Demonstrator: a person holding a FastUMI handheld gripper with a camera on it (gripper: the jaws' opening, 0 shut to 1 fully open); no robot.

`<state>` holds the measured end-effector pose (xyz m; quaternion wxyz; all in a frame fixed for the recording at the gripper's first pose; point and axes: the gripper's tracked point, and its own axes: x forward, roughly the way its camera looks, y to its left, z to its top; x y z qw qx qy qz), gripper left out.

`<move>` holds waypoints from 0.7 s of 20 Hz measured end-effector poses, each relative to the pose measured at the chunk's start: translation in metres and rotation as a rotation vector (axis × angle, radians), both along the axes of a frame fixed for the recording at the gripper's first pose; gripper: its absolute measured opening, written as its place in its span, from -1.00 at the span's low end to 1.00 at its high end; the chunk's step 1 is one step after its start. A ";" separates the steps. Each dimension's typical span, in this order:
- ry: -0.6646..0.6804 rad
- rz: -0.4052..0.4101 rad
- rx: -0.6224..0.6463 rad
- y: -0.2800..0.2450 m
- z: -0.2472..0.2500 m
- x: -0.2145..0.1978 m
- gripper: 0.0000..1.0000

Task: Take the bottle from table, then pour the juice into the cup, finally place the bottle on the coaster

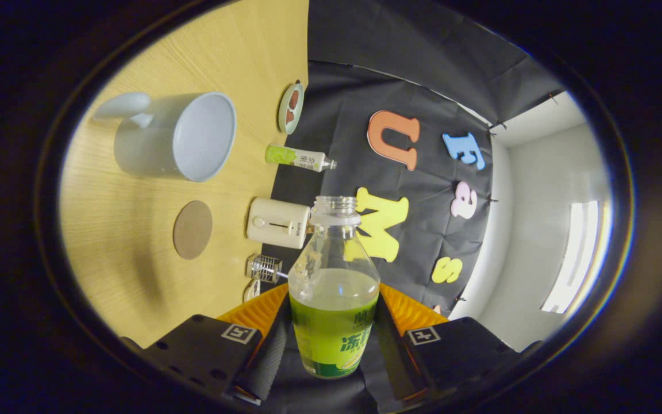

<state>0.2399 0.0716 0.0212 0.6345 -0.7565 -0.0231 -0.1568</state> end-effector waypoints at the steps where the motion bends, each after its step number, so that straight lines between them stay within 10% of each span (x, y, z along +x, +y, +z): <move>1: 0.002 -0.004 -0.008 0.001 0.001 0.000 0.61; 14: 0.011 -0.025 -0.097 0.005 0.006 0.001 0.61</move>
